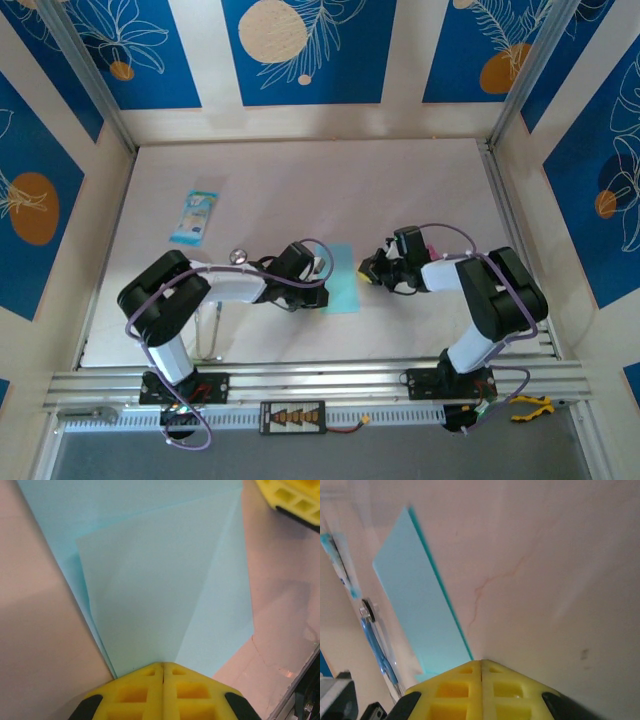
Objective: Fold a paper plane with a square sheet of paper (pick it up from the middle)
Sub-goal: Fold the triangle a second time at the center of the table, then turn over the paper at the center of the table.
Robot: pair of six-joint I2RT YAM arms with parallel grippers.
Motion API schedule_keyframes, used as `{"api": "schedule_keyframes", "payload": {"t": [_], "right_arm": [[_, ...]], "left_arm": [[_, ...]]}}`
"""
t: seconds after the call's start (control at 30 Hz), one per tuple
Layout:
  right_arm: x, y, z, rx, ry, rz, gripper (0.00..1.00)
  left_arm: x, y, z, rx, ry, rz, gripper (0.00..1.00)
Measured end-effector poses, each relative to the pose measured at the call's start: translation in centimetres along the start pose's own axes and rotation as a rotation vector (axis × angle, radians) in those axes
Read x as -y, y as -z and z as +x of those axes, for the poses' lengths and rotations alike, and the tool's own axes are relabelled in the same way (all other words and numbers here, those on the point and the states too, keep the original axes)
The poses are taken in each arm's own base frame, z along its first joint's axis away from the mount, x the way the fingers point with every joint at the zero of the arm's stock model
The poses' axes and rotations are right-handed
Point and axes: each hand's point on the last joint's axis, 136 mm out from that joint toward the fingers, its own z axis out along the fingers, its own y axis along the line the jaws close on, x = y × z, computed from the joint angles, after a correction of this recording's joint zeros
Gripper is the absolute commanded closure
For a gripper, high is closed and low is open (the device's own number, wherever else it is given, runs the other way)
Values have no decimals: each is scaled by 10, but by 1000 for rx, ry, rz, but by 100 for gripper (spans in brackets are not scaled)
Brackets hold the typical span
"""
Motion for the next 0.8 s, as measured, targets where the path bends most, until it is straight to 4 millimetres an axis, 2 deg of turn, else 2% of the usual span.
{"api": "schedule_keyframes", "payload": {"t": [0.13,0.3,0.37,0.43,0.57,0.67,0.8], "right_arm": [[-4,5,1,12,11,11,97],[-30,17,22,16,101,-8,93],[-37,23,33,14,130,-22,91],[-34,27,43,9,133,-14,89],[-13,33,65,-13,116,38,85],[-4,38,76,-24,107,67,83],[-4,42,85,-36,103,70,80]], "left_arm": [[0,1,0,1,1,0,99],[-5,10,5,-12,6,-46,93],[-3,15,0,-7,-4,-68,91],[3,21,-11,7,-19,-70,90],[15,31,-42,53,-48,-46,89],[13,30,-59,63,-52,-40,89],[0,18,-59,22,-45,-63,90]]}}
